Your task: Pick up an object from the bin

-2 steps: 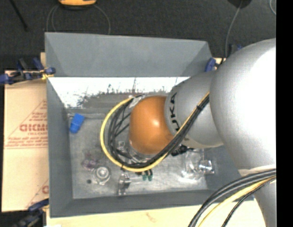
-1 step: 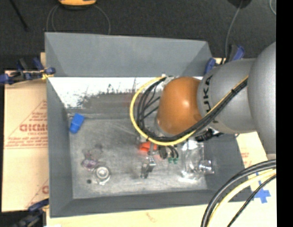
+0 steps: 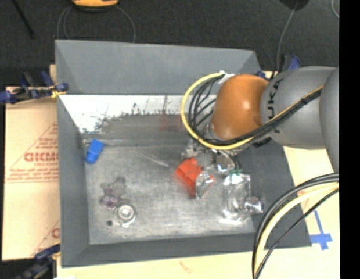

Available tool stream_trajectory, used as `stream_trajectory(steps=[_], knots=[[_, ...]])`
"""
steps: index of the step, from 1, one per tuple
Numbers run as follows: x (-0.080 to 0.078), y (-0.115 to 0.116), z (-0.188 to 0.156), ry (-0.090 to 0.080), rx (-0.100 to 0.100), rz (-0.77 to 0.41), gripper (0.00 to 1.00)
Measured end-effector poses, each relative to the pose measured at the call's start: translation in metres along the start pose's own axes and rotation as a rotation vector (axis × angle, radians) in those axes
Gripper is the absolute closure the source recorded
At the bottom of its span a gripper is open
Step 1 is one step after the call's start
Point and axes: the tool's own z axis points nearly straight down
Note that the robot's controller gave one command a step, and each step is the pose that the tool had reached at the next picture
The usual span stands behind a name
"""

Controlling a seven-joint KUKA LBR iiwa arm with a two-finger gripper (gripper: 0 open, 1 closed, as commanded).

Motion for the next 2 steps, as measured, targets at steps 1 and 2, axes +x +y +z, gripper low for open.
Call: stream_trajectory(steps=[1, 2], knots=[[0.0, 0.004, -0.001, -0.001, -0.006, 0.001, 1.0], [0.002, -0.006, -0.183, -0.008, 0.0, -0.141, 1.0]])
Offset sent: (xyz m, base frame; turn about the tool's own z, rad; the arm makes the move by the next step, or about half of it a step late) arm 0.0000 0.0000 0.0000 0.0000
